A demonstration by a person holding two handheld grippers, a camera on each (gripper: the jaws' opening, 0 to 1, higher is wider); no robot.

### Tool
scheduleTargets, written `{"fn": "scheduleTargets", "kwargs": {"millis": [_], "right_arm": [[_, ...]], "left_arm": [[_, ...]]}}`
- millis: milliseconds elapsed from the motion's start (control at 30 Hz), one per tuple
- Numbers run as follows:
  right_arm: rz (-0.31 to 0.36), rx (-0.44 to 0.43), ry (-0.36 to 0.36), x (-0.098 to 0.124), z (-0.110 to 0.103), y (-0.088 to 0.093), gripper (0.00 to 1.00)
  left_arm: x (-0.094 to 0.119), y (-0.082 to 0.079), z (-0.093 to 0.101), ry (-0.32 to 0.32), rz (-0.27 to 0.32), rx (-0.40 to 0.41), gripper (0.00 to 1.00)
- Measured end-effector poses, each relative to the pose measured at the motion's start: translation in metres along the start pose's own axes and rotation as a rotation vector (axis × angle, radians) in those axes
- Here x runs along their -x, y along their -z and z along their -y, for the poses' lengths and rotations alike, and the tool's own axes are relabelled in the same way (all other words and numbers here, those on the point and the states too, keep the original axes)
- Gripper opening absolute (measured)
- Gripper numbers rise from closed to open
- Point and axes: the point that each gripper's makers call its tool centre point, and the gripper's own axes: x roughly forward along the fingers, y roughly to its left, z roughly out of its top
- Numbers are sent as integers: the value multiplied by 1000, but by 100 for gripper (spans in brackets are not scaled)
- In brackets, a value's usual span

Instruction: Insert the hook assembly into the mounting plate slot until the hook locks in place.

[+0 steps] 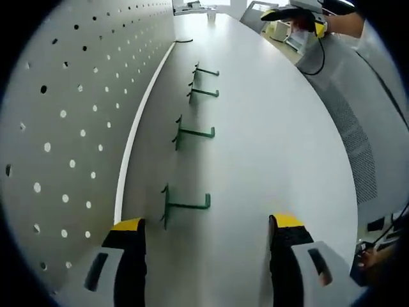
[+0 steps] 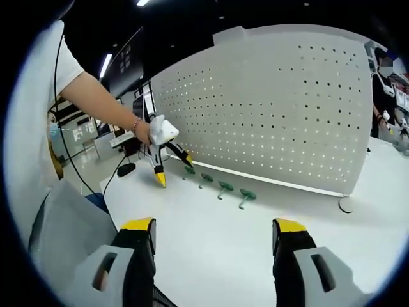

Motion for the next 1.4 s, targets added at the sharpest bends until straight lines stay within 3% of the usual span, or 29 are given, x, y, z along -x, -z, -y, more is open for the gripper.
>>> {"fn": "scheduleTargets", "kwargs": {"millis": [267, 667, 767, 967, 1233, 1400], "right_arm": [[0, -3, -1, -1, 0, 1, 71], [6, -10, 5, 0, 2, -2, 71], [6, -9, 6, 1, 3, -2, 71], [-1, -3, 6, 0, 3, 0, 71], [-1, -2, 5, 0, 2, -1, 71], [-5, 0, 6, 0, 2, 0, 71]], "left_arm": [[-1, -1, 0, 7, -7, -14, 82], [0, -2, -9, -11, 7, 21, 69], [1, -3, -10, -10, 13, 15, 65], [4, -3, -18, -26, 18, 42, 44], [4, -4, -23, -48, 22, 68, 34], [4, -4, -24, -58, 23, 49, 21]]}}
